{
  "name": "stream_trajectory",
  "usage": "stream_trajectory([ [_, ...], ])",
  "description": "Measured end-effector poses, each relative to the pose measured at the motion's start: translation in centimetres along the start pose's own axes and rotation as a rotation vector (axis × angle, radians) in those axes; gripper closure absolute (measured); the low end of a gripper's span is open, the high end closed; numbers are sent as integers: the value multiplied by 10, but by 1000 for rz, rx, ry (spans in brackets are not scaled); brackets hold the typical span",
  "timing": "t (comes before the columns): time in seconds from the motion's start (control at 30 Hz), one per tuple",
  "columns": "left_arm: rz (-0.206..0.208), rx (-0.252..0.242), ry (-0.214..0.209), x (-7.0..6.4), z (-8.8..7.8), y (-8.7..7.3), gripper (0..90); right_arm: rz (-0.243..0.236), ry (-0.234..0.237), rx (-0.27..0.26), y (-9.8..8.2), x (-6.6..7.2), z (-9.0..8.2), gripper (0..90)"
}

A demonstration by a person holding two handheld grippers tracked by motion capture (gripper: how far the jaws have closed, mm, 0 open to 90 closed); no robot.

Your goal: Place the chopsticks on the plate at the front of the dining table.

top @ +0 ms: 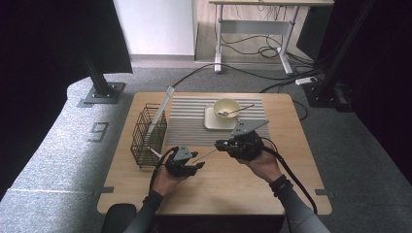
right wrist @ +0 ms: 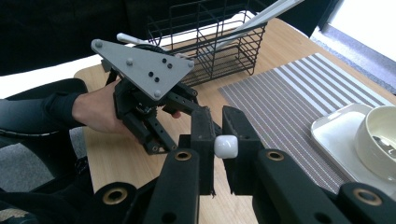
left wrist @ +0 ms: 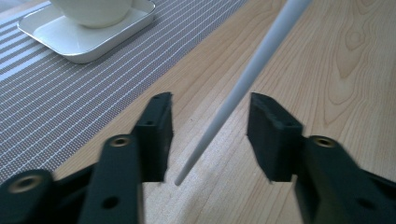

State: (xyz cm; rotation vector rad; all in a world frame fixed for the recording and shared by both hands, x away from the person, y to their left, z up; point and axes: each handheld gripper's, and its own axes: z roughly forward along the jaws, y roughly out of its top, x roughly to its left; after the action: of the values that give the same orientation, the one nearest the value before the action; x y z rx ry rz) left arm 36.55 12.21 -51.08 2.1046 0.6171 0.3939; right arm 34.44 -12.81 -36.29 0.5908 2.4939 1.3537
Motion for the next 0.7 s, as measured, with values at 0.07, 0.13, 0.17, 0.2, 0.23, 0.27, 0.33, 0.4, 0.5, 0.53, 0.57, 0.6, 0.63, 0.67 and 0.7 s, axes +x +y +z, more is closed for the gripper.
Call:
stream_trajectory([
  [0.07,-2,-2,0,0,0,0,590,1,3,1,0,0,1,826],
  [0.13,-1,-3,-4,1,-1,0,648,3,9,1,0,1,1,826],
  [0.17,0,-3,-5,1,-1,-1,681,2,8,2,0,1,1,826],
  [0.2,2,-7,-10,1,-2,-1,716,1,6,3,1,1,1,826],
  [0.23,3,-10,-13,1,-2,-1,748,1,5,3,1,1,1,826],
  [0.27,14,-9,-12,1,-2,-1,752,3,5,2,1,1,1,826],
  [0.33,29,-8,-10,0,-3,0,766,6,7,1,1,0,0,826],
  [0.4,61,-5,-8,-2,-3,0,777,25,18,2,2,-4,-1,824],
  [0.5,86,-8,-8,-3,-4,0,794,46,23,-5,3,-10,-1,811],
  [0.53,97,-6,-9,-4,-4,0,802,58,23,-6,3,-14,0,804],
  [0.57,110,-8,-13,-5,-5,1,810,63,22,-8,3,-16,0,795],
  [0.6,121,-7,-15,-5,-5,1,818,71,17,-9,4,-19,0,784],
  [0.63,133,-8,-24,-7,-5,1,825,76,14,-10,4,-22,0,775],
  [0.67,141,-8,-29,-7,-5,2,833,88,11,-15,4,-26,0,768],
  [0.7,151,-8,-37,-8,-5,2,839,95,11,-19,4,-28,1,762],
])
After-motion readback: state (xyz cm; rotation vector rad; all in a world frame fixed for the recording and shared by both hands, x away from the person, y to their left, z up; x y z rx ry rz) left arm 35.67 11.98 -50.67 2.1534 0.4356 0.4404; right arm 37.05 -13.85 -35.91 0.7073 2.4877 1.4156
